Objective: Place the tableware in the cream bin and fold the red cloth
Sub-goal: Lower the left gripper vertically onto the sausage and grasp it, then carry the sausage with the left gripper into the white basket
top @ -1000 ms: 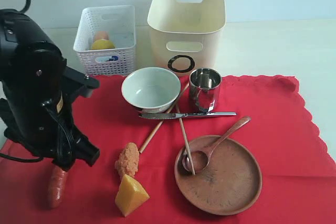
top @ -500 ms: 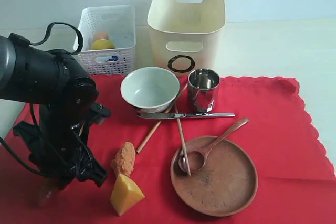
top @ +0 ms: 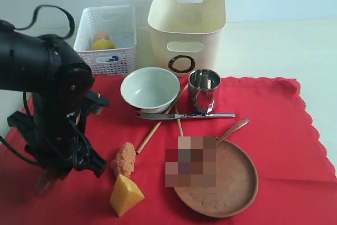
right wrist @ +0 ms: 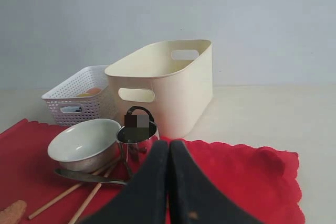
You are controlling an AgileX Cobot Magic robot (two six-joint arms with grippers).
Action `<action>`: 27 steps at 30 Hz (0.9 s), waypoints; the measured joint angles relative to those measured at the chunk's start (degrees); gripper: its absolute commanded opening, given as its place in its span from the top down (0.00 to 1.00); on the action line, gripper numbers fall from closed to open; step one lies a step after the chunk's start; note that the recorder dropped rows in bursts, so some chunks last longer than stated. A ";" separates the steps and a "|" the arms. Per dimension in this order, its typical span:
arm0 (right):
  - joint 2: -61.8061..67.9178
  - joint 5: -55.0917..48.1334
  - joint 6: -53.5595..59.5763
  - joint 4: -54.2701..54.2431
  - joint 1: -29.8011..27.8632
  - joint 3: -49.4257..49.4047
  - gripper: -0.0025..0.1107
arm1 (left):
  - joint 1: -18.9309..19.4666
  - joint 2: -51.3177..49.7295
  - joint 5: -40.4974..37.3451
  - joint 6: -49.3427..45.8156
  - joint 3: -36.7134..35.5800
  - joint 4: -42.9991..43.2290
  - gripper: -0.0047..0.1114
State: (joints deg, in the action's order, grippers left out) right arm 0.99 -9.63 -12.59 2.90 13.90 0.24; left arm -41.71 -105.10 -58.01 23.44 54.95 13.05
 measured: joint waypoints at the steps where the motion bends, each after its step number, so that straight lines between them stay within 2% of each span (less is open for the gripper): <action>1: 0.00 0.00 0.00 0.00 0.00 0.00 0.98 | 0.00 1.06 -0.40 -0.09 0.50 0.00 0.96; 7: 0.00 0.00 0.00 0.00 0.00 0.00 0.98 | 0.00 8.78 -2.22 -0.54 4.04 0.63 0.96; 14: 0.00 0.00 0.00 0.00 0.00 0.00 0.98 | 0.00 14.32 -2.74 -0.82 7.05 10.21 0.96; 27: 0.00 0.00 0.00 0.00 0.00 0.00 0.98 | 0.00 14.67 13.40 -0.07 7.19 23.29 0.96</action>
State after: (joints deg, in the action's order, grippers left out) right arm 0.99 -9.63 -12.59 2.90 13.90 0.24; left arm -41.71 -90.43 -44.61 23.38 62.14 36.33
